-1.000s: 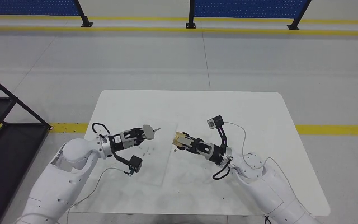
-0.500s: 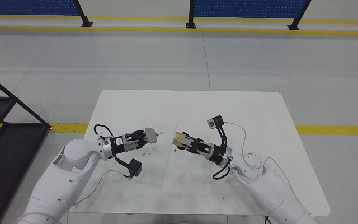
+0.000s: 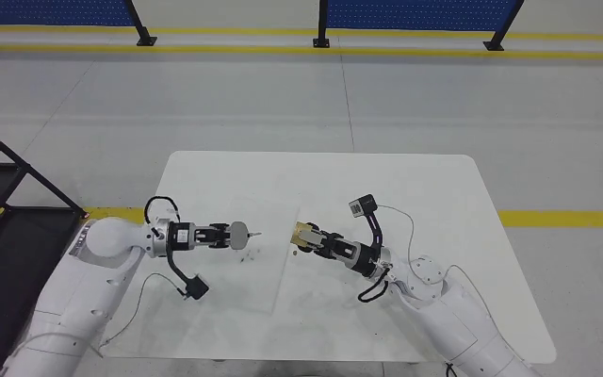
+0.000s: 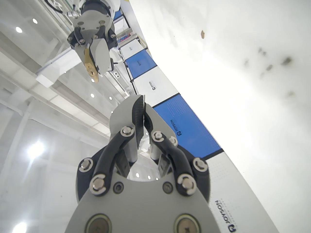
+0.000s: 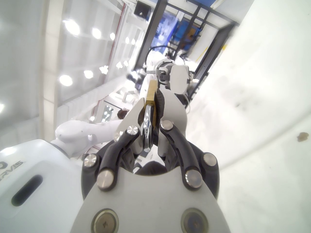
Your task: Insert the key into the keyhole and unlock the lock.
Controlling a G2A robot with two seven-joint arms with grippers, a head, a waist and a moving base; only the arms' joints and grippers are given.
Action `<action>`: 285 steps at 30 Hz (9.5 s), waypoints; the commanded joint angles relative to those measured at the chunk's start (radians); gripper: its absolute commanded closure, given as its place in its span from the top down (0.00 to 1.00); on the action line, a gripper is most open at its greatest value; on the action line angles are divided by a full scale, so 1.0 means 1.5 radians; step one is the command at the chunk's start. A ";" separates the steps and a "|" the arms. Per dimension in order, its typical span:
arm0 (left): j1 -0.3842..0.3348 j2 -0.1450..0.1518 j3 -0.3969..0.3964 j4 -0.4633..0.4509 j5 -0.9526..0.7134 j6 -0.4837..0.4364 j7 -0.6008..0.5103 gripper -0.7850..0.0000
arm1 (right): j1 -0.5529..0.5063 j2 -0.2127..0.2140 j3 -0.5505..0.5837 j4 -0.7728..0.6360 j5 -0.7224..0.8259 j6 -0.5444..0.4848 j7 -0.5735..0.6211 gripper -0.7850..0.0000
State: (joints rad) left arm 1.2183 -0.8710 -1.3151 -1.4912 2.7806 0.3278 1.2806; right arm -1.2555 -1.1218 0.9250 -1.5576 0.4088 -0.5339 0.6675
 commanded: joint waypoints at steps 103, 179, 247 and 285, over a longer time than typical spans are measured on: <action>-0.070 0.026 0.132 0.013 -0.176 0.064 0.077 0.00 | 0.060 -0.036 -0.030 0.047 -0.006 0.017 0.130 0.00; -0.102 0.011 0.190 0.027 -0.168 0.085 0.051 0.00 | 0.058 -0.045 -0.029 0.048 -0.012 0.024 0.138 0.00; -0.125 0.027 0.133 0.027 -0.613 -0.801 -0.222 1.00 | 0.058 -0.045 -0.029 0.048 -0.012 0.024 0.138 0.00; -0.238 0.116 0.333 0.034 -1.857 -0.886 -1.280 1.00 | 0.058 -0.045 -0.029 0.048 -0.012 0.024 0.138 0.00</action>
State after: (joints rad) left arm 0.8678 -0.7014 -0.8299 -1.4464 0.1075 -1.0104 -0.5326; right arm -1.1680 -1.1897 0.8819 -1.4850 0.3902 -0.4985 0.8740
